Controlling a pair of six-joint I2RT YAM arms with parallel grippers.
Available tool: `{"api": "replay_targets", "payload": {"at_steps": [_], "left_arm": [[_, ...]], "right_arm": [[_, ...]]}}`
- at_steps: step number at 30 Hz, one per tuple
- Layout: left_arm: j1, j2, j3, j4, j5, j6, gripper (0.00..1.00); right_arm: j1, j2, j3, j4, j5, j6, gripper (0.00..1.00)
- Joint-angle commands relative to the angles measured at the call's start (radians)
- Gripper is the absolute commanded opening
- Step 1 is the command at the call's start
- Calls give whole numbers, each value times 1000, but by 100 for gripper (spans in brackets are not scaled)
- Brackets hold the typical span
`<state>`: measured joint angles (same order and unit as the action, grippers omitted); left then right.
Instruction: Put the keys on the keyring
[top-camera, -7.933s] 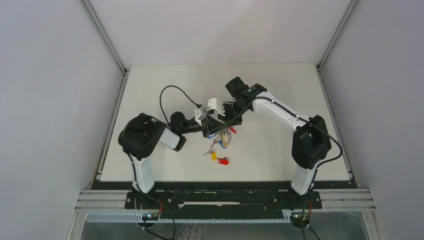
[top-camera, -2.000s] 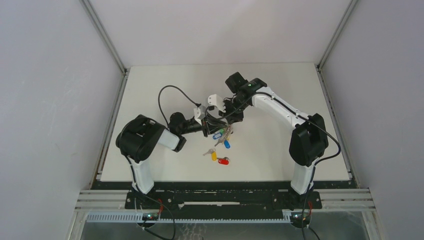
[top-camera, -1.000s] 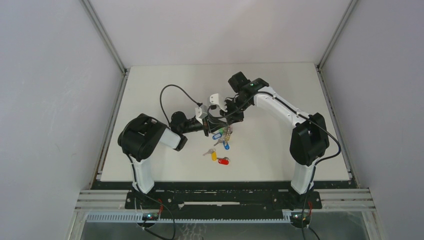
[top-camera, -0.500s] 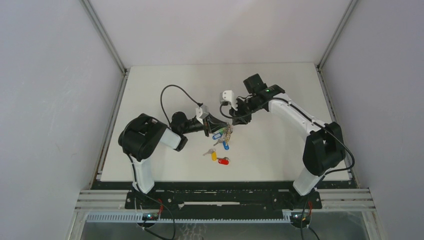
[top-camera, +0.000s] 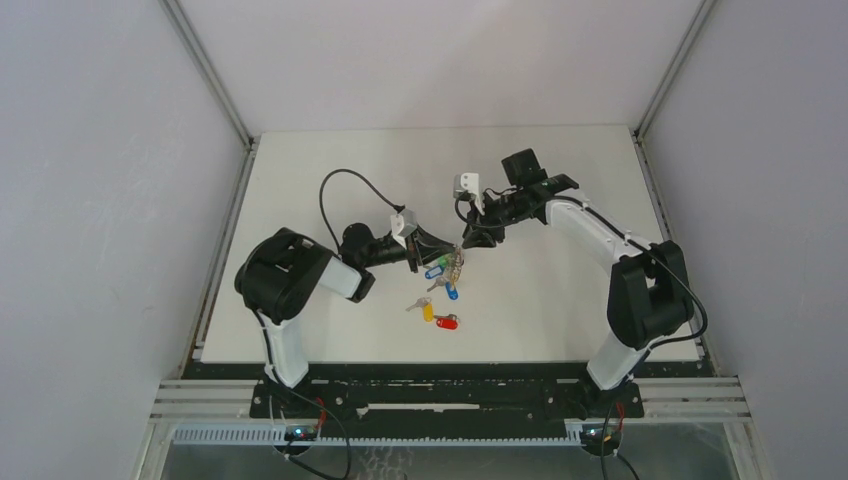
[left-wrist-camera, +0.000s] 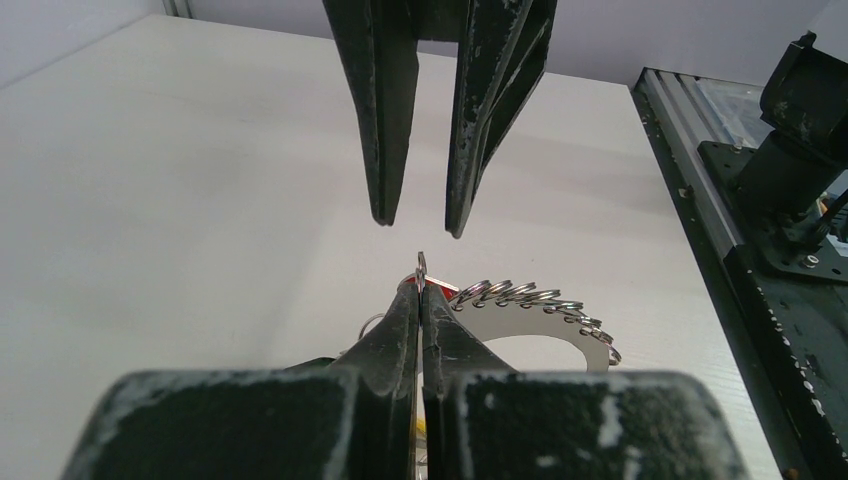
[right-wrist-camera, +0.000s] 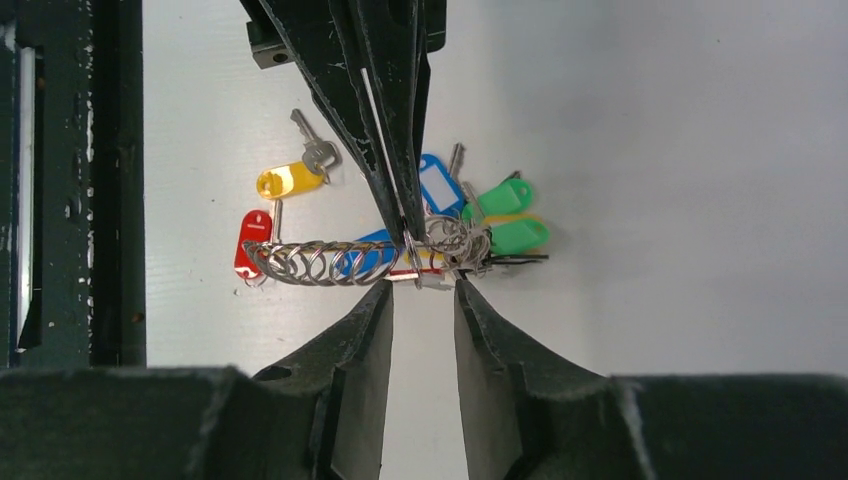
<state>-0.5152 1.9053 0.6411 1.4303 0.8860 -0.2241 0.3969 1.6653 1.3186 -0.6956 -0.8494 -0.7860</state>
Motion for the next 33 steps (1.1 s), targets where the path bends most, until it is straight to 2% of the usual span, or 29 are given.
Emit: {"api": "replay_targets", "payload": {"at_steps": [1, 5, 8, 11, 14, 15, 22, 33], "left_arm": [[-3, -51, -5, 50, 2, 11, 0], [-3, -55, -6, 50, 2, 12, 0], [-3, -56, -6, 50, 3, 12, 0], [-3, -56, -6, 50, 2, 11, 0], [-3, -59, -6, 50, 0, 12, 0], [-2, -59, -7, 50, -3, 12, 0], [1, -71, -18, 50, -32, 21, 0], [1, -87, -26, 52, -79, 19, 0]], "right_arm": [[-9, 23, 6, 54, -100, -12, 29], [-12, 58, 28, 19, -124, -43, 28], [-14, 79, 41, -4, -127, -58, 23], [-16, 91, 51, -24, -132, -71, 15], [-21, 96, 54, -38, -125, -77, 2], [-24, 96, 54, -43, -123, -81, 0], [-46, 94, 43, -74, -121, -78, 0], [-4, 165, 42, -1, -102, 61, 0]]}}
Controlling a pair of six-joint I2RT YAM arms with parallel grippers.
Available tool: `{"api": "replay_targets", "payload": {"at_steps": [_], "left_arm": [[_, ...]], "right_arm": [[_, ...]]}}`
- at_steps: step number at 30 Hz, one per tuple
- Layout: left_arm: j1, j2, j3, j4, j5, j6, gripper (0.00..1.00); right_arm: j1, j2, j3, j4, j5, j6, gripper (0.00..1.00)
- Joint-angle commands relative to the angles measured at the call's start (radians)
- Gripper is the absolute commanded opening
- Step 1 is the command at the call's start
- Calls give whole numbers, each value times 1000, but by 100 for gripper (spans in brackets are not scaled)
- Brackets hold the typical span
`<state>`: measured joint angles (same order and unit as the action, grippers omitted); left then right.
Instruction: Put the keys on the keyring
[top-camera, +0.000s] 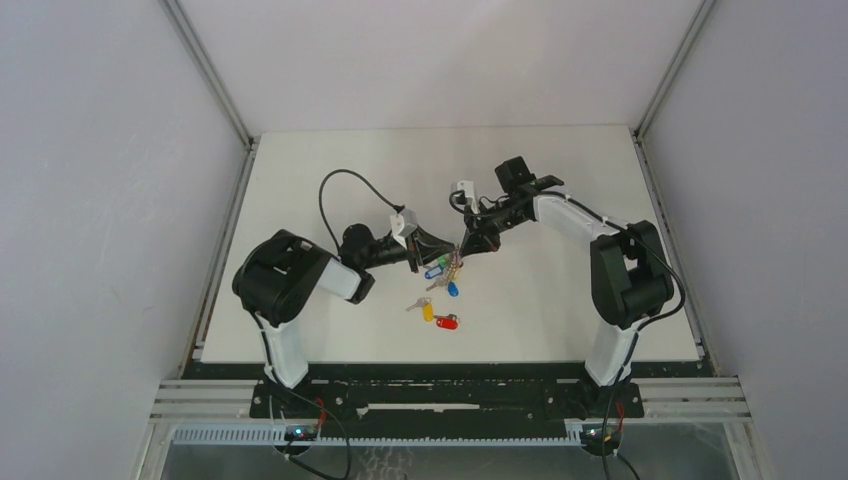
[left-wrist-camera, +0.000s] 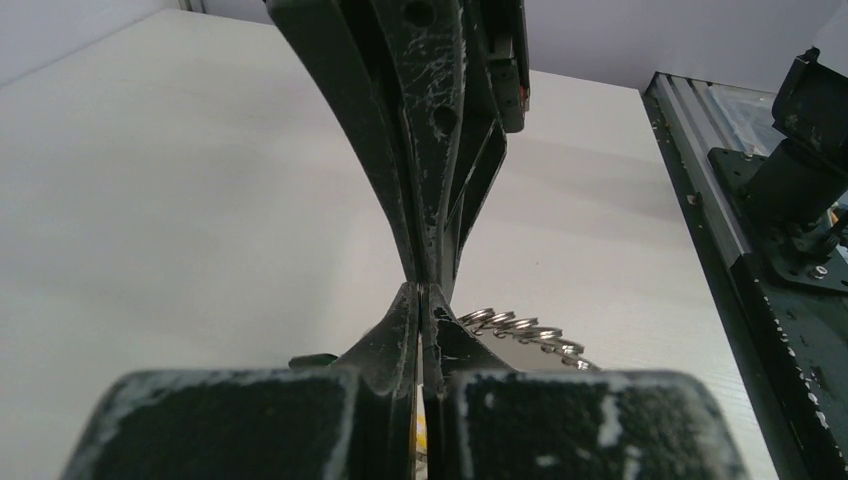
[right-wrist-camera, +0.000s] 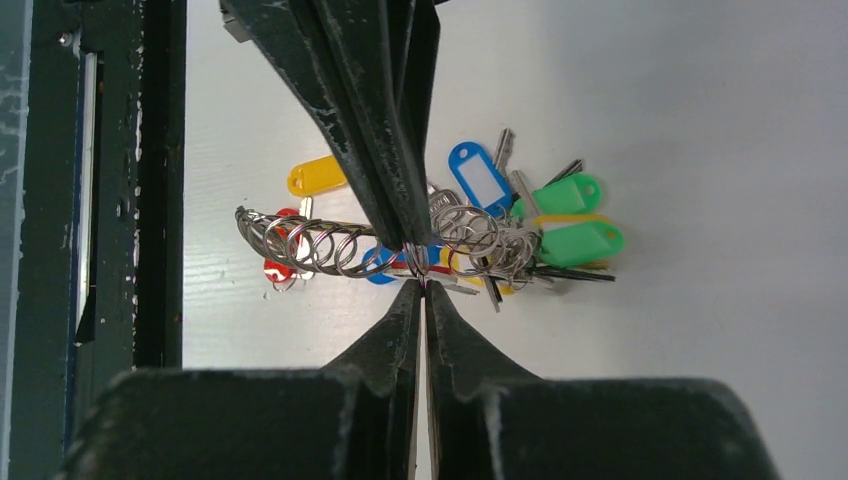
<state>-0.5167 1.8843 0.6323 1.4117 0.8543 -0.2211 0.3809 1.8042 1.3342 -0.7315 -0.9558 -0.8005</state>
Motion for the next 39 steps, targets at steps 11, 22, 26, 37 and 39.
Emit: {"api": "replay_targets", "payload": {"at_steps": [11, 22, 26, 37, 39], "left_arm": [[3, -73, -27, 72, -55, 21, 0], [3, -82, -28, 72, -38, 18, 0], [3, -81, -28, 72, -36, 14, 0], [3, -77, -25, 72, -41, 9, 0], [2, -78, -25, 71, -44, 9, 0]], "right_arm": [[0, -48, -39, 156, 17, 127, 17], [-25, -128, -98, 302, -61, 120, 28], [-19, -119, -98, 337, -98, 116, 28], [-1, -74, -98, 270, -136, 49, 27], [3, -68, -98, 267, -139, 41, 27]]}}
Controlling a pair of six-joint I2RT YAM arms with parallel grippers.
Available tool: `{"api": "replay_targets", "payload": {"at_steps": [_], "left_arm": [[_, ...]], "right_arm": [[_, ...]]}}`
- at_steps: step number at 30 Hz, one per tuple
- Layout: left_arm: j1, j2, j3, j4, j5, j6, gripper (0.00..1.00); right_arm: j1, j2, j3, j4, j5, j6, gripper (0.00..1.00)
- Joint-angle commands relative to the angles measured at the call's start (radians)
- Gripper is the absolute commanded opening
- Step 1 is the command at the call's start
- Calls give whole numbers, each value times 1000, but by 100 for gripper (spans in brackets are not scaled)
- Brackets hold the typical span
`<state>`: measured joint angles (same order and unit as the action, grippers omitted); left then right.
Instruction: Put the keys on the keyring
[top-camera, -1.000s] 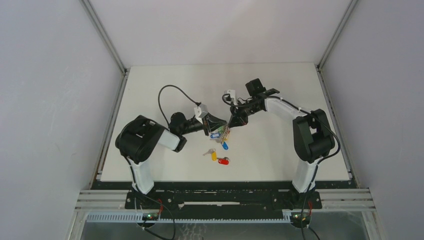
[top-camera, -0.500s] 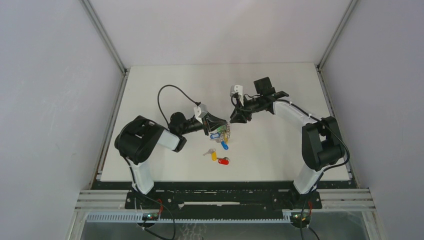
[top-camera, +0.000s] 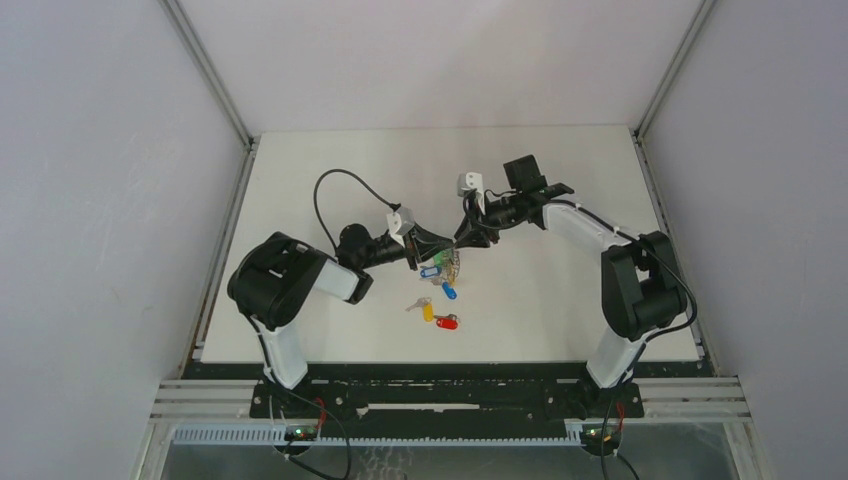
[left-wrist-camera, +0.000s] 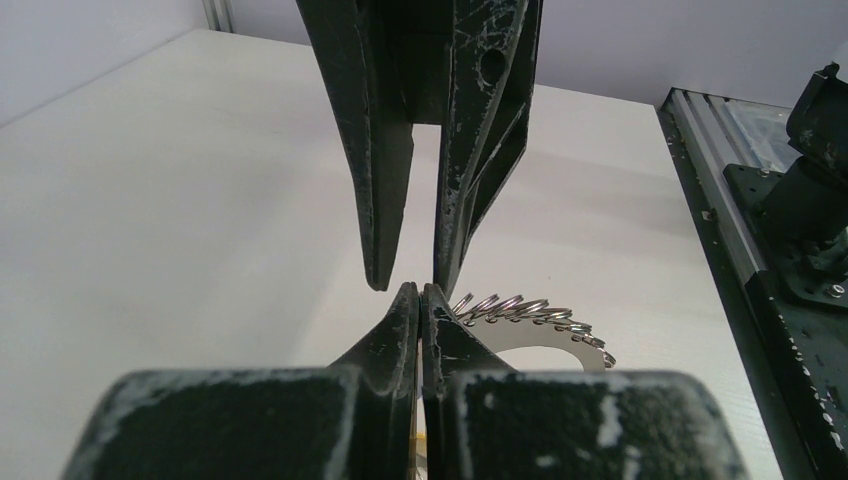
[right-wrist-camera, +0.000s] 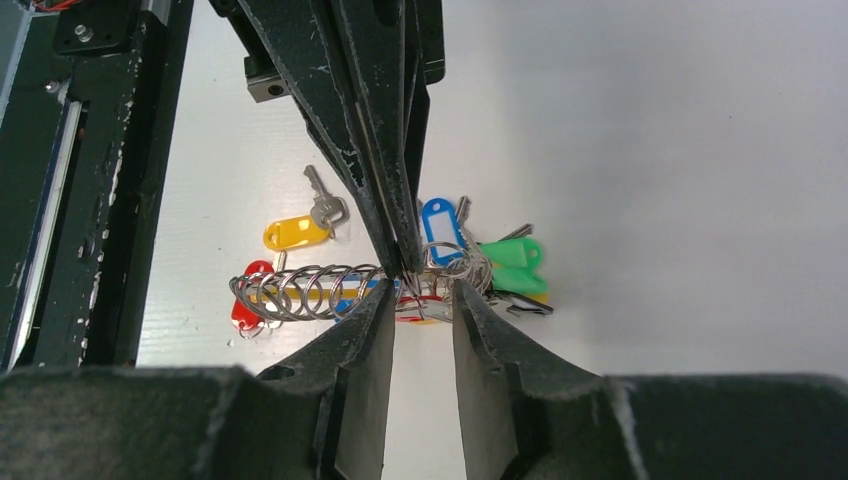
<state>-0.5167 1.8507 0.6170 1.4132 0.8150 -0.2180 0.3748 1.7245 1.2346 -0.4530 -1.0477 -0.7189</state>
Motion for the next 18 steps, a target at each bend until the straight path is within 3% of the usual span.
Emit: {"api": "replay_targets", "payload": {"at_steps": [1, 10, 15, 18], "left_arm": [[2, -45, -10, 70, -4, 5, 0], [1, -45, -4, 70, 1, -1, 0], [1, -41, -2, 71, 4, -4, 0], [5, -37, -6, 70, 6, -3, 0]], "right_arm": [[10, 14, 2, -14, -48, -41, 27], [13, 38, 2, -9, -57, -49, 20], [8, 41, 13, -46, -56, -68, 0], [9, 33, 40, -100, -5, -80, 0]]}}
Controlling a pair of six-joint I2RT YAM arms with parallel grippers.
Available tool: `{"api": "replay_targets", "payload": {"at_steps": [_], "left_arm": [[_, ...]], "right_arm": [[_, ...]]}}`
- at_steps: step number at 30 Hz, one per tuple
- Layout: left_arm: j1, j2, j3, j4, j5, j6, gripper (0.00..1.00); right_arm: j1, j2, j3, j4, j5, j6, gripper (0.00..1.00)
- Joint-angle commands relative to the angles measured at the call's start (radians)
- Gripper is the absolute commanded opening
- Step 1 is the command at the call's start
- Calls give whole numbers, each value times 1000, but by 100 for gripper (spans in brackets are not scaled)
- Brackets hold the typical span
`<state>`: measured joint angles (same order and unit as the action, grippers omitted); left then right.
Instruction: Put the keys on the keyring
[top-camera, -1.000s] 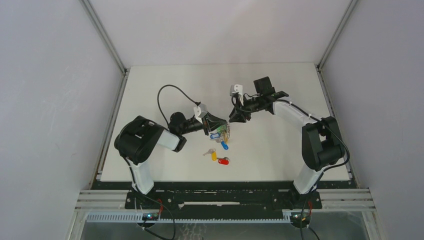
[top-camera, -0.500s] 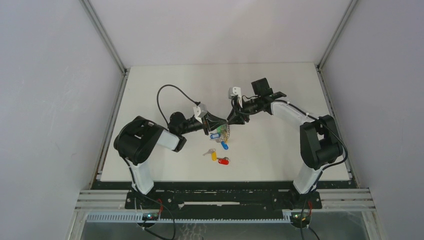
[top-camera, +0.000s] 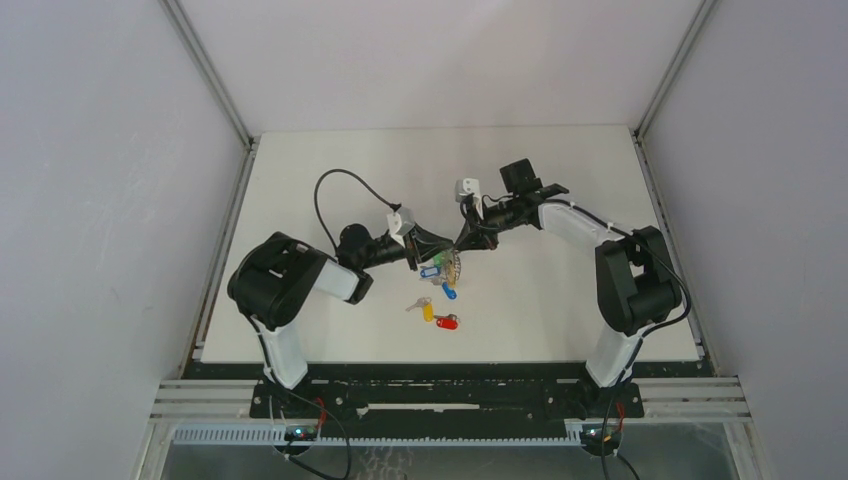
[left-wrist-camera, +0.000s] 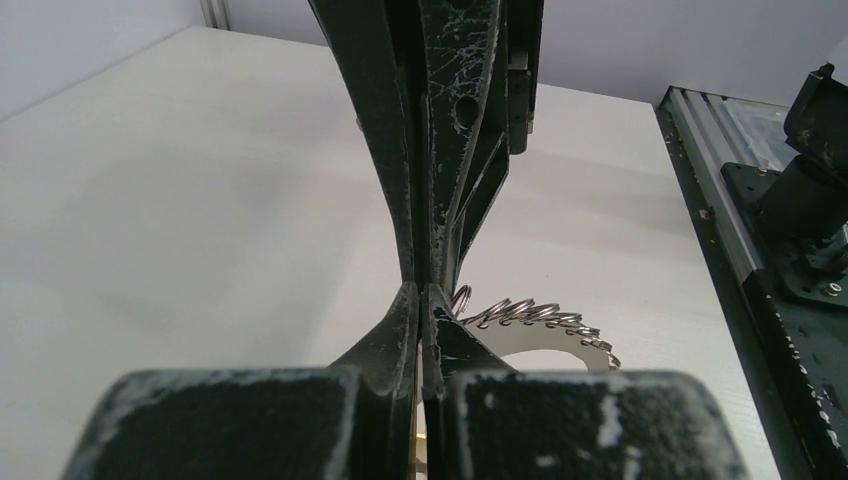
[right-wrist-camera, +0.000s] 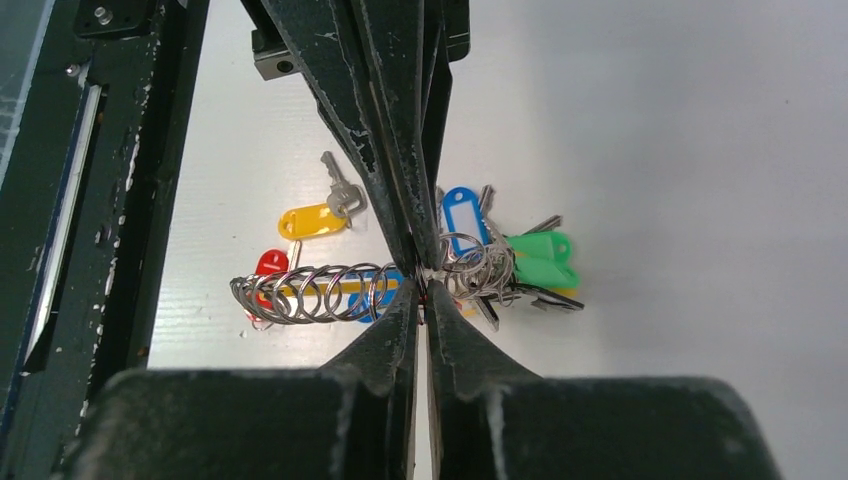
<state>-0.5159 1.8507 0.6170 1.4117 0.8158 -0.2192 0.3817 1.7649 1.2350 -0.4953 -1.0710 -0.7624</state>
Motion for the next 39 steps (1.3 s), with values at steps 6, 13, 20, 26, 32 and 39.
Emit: {"api": "replay_targets", "payload": {"at_steps": [6, 13, 20, 26, 32, 39], "left_arm": [[25, -18, -17, 70, 30, 3, 22], [25, 16, -6, 69, 78, -1, 16], [25, 32, 1, 69, 83, 12, 19], [25, 30, -6, 69, 61, 27, 23], [25, 27, -13, 69, 52, 41, 24], [25, 48, -4, 69, 73, 46, 27]], "right_arm": [[31, -28, 122, -221, 221, -38, 0], [115, 19, 303, -433, 479, -78, 0], [184, 51, 412, -552, 595, -108, 0], [234, 85, 467, -607, 651, -135, 0], [251, 103, 488, -628, 676, -141, 0], [258, 96, 491, -628, 661, -158, 0]]}}
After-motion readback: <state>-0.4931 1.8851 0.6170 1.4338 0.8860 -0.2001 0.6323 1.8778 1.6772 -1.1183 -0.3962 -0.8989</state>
